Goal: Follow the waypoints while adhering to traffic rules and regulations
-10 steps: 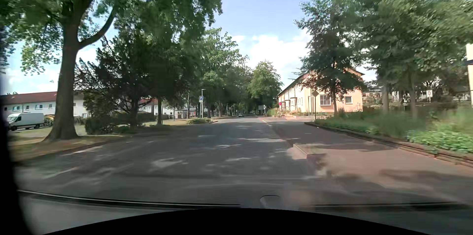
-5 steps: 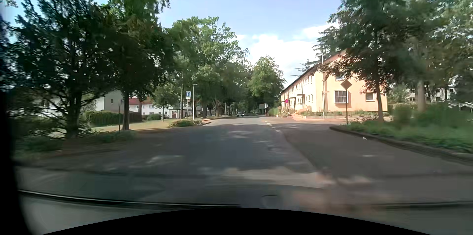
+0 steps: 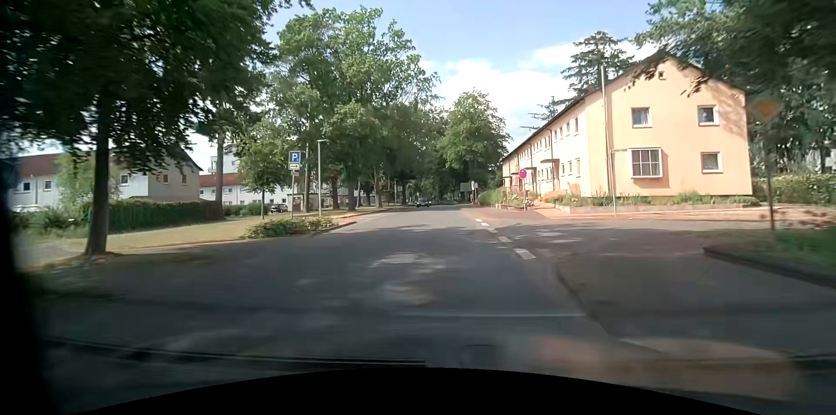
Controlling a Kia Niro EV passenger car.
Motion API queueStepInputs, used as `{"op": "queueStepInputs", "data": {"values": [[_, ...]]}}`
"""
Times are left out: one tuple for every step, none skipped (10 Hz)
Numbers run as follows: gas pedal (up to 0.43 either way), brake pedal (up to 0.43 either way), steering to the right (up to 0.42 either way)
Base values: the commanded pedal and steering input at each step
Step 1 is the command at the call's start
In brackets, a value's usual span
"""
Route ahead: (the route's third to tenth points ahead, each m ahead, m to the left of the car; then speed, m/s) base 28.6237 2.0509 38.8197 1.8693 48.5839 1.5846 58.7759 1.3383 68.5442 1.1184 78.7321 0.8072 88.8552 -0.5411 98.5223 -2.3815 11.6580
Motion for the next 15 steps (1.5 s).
{"op": "queueStepInputs", "data": {"values": [[0.157, 0.006, 0.003], [0.157, 0.006, 0.006], [0.150, 0.006, 0.007], [0.150, 0.006, 0.007], [0.150, 0.006, 0.007], [0.150, 0.006, 0.005], [0.150, 0.006, 0.005], [0.138, 0.006, 0.004], [0.130, 0.006, 0.004], [0.130, 0.006, 0.004], [0.118, 0.006, 0.004], [0.118, 0.006, 0.004], [0.118, 0.006, 0.004], [0.118, 0.006, 0.004], [0.118, 0.006, 0.004]]}}
